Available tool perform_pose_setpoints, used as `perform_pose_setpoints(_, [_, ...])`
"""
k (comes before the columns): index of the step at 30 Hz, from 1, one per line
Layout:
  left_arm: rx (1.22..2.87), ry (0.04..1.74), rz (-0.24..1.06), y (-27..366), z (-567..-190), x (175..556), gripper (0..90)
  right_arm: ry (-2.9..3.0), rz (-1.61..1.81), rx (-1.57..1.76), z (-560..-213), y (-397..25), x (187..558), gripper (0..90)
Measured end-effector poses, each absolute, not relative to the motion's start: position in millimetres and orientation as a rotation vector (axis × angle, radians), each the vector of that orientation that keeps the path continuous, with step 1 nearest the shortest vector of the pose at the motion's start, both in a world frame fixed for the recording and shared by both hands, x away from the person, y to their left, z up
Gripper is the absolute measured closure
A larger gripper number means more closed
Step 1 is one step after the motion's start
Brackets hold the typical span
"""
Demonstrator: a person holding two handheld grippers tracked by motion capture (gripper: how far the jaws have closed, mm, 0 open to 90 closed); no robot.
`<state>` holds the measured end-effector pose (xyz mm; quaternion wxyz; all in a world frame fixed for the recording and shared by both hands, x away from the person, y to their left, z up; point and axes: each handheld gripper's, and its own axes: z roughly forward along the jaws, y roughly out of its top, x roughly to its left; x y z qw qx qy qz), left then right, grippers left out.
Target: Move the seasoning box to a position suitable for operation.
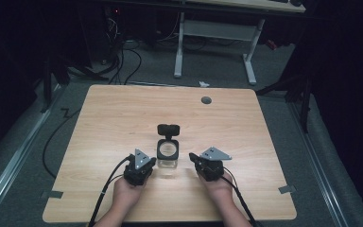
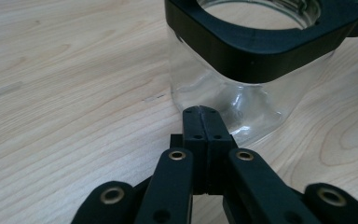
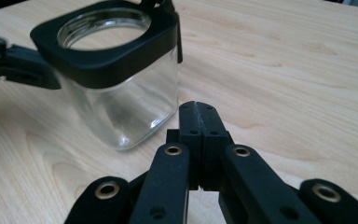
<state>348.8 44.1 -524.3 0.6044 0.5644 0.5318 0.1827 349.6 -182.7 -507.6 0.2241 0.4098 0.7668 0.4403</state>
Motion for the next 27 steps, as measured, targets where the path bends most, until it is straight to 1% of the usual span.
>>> perform_pose_setpoints(3, [1.308,1.217,0.41,44.1,-524.6,336.9,90.0,2.097,1.244,1.133,-500.6,-182.4,355.2,90.0])
perform_pose_setpoints(6, [1.313,1.211,0.363,37.8,-525.4,329.6,90.0,2.071,1.266,1.147,-490.0,-180.3,365.9,90.0])
perform_pose_setpoints(10, [1.348,1.186,0.321,25.0,-528.8,327.9,90.0,2.033,1.288,1.156,-473.6,-176.3,387.6,90.0])
perform_pose_setpoints(16, [1.369,1.173,0.31,11.0,-531.9,334.2,90.0,1.989,1.321,1.143,-443.4,-163.8,417.4,90.0])
perform_pose_setpoints(21, [1.382,1.174,0.302,7.0,-534.1,337.1,90.0,1.976,1.352,1.087,-418.7,-148.2,424.7,90.0])
perform_pose_setpoints(27, [1.383,1.172,0.301,5.9,-534.1,337.3,90.0,2.0,1.353,1.049,-411.4,-137.3,426.2,90.0])
